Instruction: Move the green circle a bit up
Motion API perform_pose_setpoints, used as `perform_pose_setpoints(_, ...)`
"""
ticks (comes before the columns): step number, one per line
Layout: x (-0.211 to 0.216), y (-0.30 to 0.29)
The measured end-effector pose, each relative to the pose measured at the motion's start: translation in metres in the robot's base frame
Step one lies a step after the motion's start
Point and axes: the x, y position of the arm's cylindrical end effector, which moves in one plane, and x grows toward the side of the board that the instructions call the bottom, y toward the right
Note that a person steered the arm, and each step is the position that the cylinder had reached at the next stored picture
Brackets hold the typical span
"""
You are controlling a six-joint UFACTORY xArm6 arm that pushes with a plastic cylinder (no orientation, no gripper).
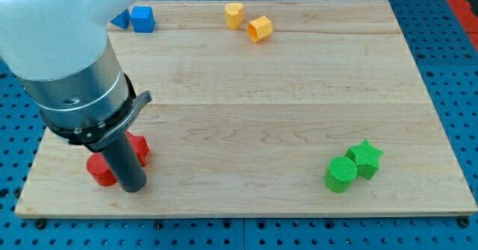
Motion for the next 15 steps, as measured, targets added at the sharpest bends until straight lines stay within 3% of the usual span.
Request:
perform_pose_setpoints(2,0.001,0.001)
perform_pose_setpoints(3,0.014,0.059)
perform_pose_setpoints(4,0.024,0.18)
perform_pose_setpoints(5,0.037,0.25)
perform_pose_setpoints(6,0.025,0.272)
perform_pose_setpoints(11,0.011,0.29)
perform_pose_setpoints(15,0.016,0.261)
